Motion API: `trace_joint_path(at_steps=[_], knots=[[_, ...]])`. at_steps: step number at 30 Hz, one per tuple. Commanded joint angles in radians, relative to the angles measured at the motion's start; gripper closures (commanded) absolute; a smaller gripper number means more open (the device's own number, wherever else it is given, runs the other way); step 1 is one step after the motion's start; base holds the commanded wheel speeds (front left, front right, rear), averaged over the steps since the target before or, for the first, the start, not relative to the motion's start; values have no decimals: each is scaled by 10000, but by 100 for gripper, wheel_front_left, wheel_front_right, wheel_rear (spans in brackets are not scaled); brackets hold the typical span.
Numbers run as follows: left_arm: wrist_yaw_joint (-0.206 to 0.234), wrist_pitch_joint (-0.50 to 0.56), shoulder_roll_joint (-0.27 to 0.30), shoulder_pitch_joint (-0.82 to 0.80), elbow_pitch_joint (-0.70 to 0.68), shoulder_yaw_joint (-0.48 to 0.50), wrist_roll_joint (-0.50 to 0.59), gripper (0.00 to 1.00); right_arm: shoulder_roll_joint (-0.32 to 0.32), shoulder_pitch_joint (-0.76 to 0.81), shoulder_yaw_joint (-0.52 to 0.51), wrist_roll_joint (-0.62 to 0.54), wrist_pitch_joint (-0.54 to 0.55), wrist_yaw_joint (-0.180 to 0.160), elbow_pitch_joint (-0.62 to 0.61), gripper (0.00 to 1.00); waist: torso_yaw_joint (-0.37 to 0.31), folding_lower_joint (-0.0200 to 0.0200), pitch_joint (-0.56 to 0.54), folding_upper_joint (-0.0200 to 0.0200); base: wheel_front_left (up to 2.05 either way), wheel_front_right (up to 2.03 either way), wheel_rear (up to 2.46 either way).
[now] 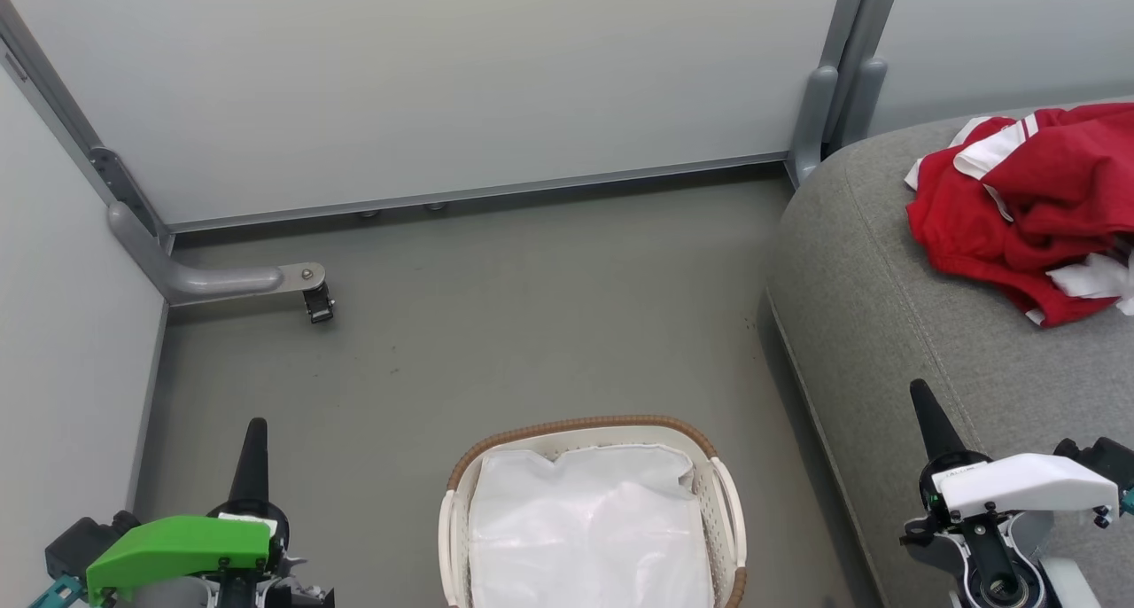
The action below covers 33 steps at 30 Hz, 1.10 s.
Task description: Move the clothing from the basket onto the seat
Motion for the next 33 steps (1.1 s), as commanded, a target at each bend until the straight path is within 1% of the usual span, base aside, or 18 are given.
trace_joint_path(at_steps=[1, 33], knots=[[-45, 55, 42, -264, -101, 58, -240, 100, -60, -1, -54, 270, 67, -6, -120, 100, 0, 0, -3, -1, 0, 0, 0], [-172, 729, 51, -515, -187, 442, -2446, 100, -78, 47, -334, 2902, 737, -6, -276, 100, -7, 0, -68, -1, 0, 0, 0]])
